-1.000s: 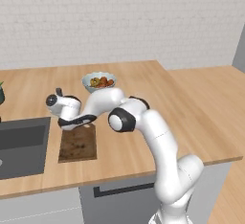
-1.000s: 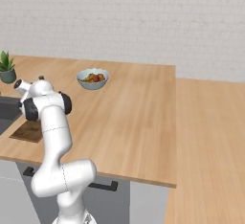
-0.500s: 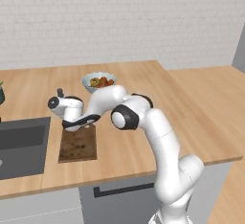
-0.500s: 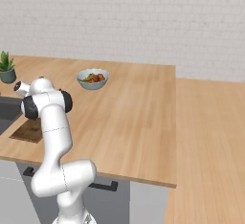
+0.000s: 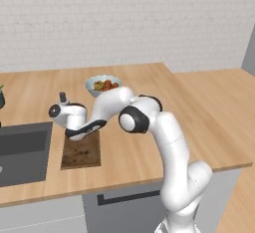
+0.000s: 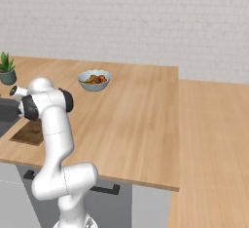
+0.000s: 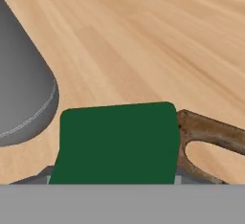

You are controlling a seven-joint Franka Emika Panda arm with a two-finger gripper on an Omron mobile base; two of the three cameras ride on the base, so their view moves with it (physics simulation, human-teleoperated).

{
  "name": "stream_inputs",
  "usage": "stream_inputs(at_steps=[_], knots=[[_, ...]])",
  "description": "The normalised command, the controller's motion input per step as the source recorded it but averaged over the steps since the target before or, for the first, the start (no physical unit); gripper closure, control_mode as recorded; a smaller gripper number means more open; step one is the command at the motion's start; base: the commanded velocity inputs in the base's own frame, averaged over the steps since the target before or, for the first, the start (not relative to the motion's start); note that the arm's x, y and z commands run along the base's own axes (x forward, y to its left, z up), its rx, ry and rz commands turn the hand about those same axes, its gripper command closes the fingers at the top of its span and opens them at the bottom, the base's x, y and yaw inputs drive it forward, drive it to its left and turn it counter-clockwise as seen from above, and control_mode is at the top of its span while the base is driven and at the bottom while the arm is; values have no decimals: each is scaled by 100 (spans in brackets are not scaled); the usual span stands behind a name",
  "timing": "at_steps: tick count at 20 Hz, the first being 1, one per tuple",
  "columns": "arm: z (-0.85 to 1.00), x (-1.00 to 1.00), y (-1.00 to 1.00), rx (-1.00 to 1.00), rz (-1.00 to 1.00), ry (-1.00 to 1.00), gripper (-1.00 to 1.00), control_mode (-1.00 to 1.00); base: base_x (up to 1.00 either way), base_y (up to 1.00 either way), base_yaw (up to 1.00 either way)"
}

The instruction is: Pick up the sponge from the counter and clean the cutting board by briefly scrubbing or pressing down on the cutting board. Once finished, release the sponge.

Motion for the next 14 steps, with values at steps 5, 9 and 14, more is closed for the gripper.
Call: stream_inputs(at_steps=[5, 9, 14], knots=[[-67, -97, -7, 0, 0, 0, 100, -100, 0, 0, 0], [-62, -100, -30, 0, 2, 3, 100, -100, 0, 0, 0], [-70, -100, -44, 0, 5, 0, 100, -100, 0, 0, 0]])
